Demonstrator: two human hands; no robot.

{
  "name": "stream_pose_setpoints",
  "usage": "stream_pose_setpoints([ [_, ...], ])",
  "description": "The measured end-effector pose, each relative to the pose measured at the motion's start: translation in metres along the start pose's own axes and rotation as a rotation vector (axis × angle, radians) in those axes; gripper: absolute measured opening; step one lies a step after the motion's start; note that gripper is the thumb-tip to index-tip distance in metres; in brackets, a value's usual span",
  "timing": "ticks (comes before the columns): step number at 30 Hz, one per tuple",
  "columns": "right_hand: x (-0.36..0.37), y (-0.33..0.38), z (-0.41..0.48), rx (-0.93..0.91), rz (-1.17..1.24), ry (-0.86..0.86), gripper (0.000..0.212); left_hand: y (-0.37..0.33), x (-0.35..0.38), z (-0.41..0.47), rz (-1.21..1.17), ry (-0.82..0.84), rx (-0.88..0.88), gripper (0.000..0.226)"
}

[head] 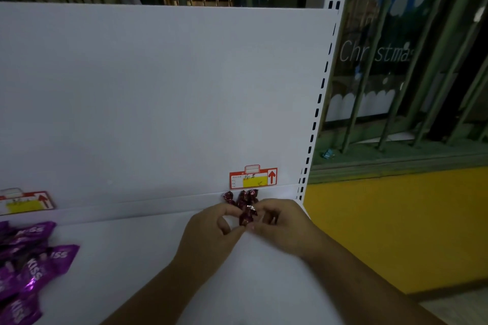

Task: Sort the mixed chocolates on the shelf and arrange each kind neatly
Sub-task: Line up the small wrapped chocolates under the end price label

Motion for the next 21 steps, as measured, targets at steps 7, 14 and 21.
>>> stream_pose_setpoints([
  [7, -0.035, -0.02, -0.003, 0.161, -0.322, -0.297, 0.011, 0.024, -0.008, 0.016, 0.106, -0.098, -0.16, 0.021],
  [14, -0.035, -0.029, 0.003, 0.251, -0.368, -0.28, 0.007, 0.026, -0.001, 0.022, 0.25, -0.077, -0.152, 0.024],
  [21, -0.035, -0.03, 0.001, 0.263, -0.336, -0.321, 0.019, 0.027, 0.0, 0.022, 0.265, -0.081, -0.17, 0.026],
])
Point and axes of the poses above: each hand's wrist, its own z-axis towards the middle knuckle, its own x-axis out of the palm, y = z × x, the point moved 7 cm from there along z, towards the middle knuckle, and after that the axes turned 6 degrees about -x, right-handed, at the moved point
